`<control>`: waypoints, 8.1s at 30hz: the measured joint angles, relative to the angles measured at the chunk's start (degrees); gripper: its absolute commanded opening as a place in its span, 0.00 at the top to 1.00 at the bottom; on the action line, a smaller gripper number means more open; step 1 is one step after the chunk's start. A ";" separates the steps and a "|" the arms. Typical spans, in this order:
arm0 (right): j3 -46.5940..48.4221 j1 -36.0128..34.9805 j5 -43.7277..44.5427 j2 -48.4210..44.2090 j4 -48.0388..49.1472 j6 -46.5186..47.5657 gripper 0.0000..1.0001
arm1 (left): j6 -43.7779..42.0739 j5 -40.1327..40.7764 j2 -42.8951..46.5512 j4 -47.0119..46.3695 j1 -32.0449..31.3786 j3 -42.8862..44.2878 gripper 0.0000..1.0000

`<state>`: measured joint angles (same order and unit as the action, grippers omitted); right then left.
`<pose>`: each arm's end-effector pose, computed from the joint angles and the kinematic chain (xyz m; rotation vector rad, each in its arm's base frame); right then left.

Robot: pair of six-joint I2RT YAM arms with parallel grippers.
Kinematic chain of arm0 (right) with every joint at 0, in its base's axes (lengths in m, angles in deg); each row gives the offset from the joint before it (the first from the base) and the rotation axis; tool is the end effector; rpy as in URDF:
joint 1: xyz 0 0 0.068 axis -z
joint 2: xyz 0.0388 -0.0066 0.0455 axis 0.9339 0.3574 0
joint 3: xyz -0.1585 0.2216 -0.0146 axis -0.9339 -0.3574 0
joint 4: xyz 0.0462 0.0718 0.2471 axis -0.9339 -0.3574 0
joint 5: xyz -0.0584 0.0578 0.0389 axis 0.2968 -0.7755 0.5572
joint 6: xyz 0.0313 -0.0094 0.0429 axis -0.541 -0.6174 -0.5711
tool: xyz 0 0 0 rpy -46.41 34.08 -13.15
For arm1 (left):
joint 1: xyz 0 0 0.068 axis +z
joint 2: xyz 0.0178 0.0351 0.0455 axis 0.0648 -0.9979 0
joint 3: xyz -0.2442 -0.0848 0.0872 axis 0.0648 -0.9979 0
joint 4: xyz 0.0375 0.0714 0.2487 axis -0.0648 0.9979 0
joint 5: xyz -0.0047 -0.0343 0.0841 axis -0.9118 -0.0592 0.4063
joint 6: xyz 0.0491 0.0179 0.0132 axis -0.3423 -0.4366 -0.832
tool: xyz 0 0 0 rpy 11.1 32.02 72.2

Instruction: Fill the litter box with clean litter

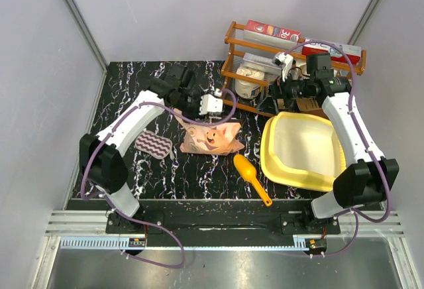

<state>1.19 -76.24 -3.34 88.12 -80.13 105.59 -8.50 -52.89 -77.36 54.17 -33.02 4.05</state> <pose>0.3057 0.0660 0.3738 -0.9028 1.9478 0.8729 0.2980 -0.1868 0.3144 1.9802 1.5135 -0.3819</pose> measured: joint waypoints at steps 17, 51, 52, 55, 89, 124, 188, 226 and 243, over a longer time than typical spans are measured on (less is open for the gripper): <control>7.21 -16.09 4.44 8.85 -9.44 28.00 0.17 | 48.43 -2.78 18.88 -18.45 12.02 -12.07 0.11; 10.60 -21.38 7.15 17.49 -6.23 27.28 0.53 | 64.81 5.20 22.75 -24.17 14.58 -20.65 0.12; 10.60 -21.38 7.13 17.62 -6.19 27.19 0.53 | 64.92 5.20 22.84 -24.24 14.58 -20.90 0.12; 10.60 -21.38 7.08 18.21 -6.12 26.93 0.57 | 65.16 5.18 23.21 -24.48 14.58 -21.59 0.12; 11.23 -21.38 8.31 15.93 -4.04 24.70 1.00 | 62.77 5.18 24.70 -24.48 14.58 -24.13 0.13; -21.16 -42.25 -0.92 14.78 23.17 -3.74 0.89 | 81.35 0.59 33.92 -24.55 31.15 -39.58 0.17; 7.87 -23.19 19.08 15.98 12.11 -2.67 0.11 | 99.34 -30.82 9.53 -52.94 23.76 -29.68 0.80; 38.51 -28.98 5.81 27.58 -13.57 20.76 1.00 | 6.82 -16.09 14.47 -8.55 15.72 -6.08 0.19; 32.65 -28.85 9.27 24.44 -9.05 15.52 0.49 | -0.02 -13.66 10.10 -5.75 8.28 -5.25 1.00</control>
<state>33.84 -105.09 5.93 112.56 -89.17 121.11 -8.53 -66.55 -67.26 48.42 -24.73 -1.20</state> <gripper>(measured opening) 0.372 0.033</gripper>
